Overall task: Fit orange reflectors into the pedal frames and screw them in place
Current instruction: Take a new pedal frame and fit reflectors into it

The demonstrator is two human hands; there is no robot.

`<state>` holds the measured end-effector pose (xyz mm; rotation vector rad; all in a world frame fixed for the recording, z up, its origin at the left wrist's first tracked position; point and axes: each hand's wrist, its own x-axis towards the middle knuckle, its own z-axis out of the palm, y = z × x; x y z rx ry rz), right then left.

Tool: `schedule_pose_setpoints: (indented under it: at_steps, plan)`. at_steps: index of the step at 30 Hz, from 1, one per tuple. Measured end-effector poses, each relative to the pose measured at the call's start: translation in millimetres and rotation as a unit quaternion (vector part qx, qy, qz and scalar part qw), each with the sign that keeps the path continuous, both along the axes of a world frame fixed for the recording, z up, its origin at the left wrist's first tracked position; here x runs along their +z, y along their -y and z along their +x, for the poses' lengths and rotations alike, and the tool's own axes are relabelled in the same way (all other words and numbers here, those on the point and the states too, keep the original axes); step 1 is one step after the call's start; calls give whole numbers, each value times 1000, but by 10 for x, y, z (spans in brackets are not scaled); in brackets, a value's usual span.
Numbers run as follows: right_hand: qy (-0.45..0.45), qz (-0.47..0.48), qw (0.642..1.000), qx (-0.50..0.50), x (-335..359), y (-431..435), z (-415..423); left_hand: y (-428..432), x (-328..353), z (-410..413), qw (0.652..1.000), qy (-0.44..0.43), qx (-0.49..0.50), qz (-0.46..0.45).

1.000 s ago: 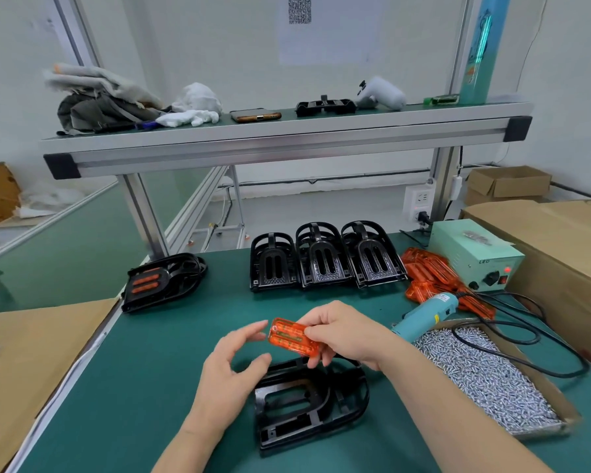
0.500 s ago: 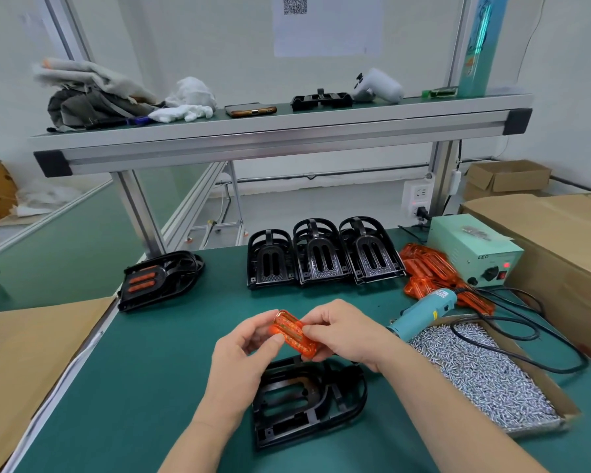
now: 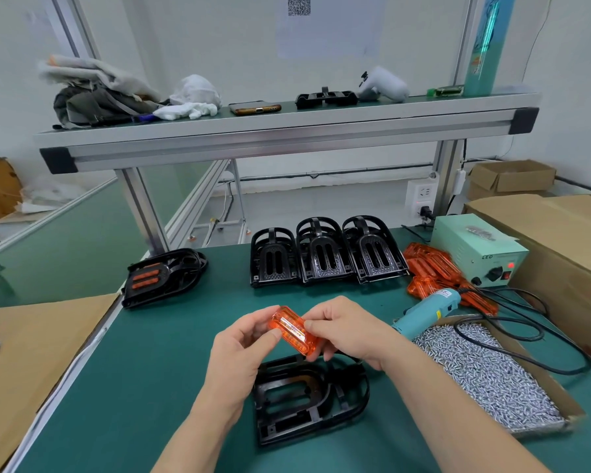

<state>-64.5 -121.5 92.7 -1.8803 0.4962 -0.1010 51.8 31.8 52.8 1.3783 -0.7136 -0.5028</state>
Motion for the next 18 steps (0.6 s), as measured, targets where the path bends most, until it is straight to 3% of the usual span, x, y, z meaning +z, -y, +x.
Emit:
schedule_pose_setpoints:
  at_steps: [18]
  plan:
    - [25,63,998,-4,-1,5,-8,-56,59,-1,1000,7,-10,-1]
